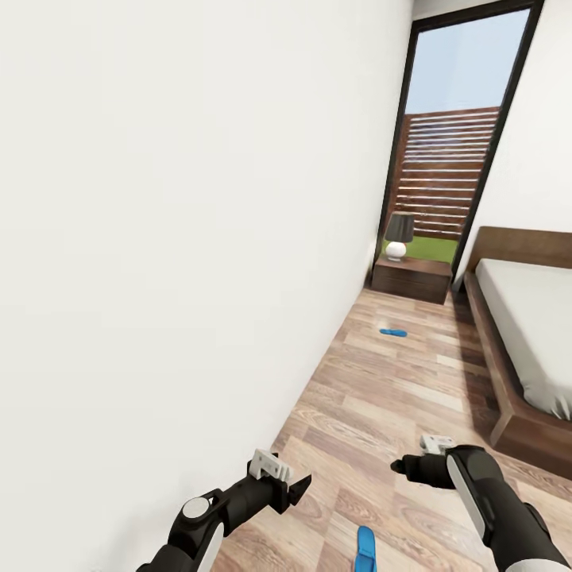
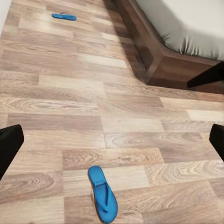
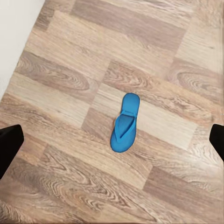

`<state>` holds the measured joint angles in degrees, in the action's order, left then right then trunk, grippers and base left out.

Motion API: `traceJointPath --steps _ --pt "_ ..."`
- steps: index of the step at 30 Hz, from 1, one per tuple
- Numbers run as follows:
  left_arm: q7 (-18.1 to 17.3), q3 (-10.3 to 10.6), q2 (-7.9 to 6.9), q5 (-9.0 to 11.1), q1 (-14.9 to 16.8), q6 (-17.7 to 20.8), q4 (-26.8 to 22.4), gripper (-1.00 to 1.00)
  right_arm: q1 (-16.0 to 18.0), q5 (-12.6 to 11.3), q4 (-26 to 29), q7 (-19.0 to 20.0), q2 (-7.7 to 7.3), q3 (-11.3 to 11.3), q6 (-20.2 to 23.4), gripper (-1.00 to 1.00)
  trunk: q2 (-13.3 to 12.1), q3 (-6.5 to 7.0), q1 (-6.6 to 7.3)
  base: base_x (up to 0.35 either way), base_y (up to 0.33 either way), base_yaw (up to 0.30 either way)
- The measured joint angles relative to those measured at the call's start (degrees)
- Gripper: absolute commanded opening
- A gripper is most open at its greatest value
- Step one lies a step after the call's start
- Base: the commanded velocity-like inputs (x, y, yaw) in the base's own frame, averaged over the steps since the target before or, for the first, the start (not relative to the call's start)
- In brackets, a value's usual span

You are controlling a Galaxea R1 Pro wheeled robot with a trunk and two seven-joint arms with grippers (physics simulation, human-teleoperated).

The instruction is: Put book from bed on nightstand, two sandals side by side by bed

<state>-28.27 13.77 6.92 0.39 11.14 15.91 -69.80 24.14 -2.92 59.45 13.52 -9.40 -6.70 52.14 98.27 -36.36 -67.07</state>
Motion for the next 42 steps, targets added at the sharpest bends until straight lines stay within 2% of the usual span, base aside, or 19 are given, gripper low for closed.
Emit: traceJointPath --steps 3,8,12,42 --pt "0.0 0.0 -0.02 0.0 0.0 0.0 0.0 1.0 -0.01 0.05 0.0 -0.07 -0.31 0.0 -2.46 1.0 1.2 -0.54 -0.66 0.0 0.0 0.0" --pt "0.0 0.0 -0.01 0.0 0.0 0.0 0.0 1.0 0.0 0.02 -0.01 -0.07 -1.9 0.0 -3.26 1.0 3.21 -1.44 -1.76 0.0 0.0 0.0" --pt "0.0 0.0 0.0 0.0 0.0 0.0 0.0 1.0 -0.03 0.0 -0.12 -0.09 -2.33 -0.06 -3.35 1.0 4.81 -2.15 -2.64 0.0 0.0 0.0" --pt "-0.09 -0.09 -0.09 0.0 0.0 0.0 0.0 1.0 -0.01 0.01 -0.43 -0.12 -2.21 0.09 -3.38 1.0 16.85 -7.54 -9.23 0.0 0.0 0.0"
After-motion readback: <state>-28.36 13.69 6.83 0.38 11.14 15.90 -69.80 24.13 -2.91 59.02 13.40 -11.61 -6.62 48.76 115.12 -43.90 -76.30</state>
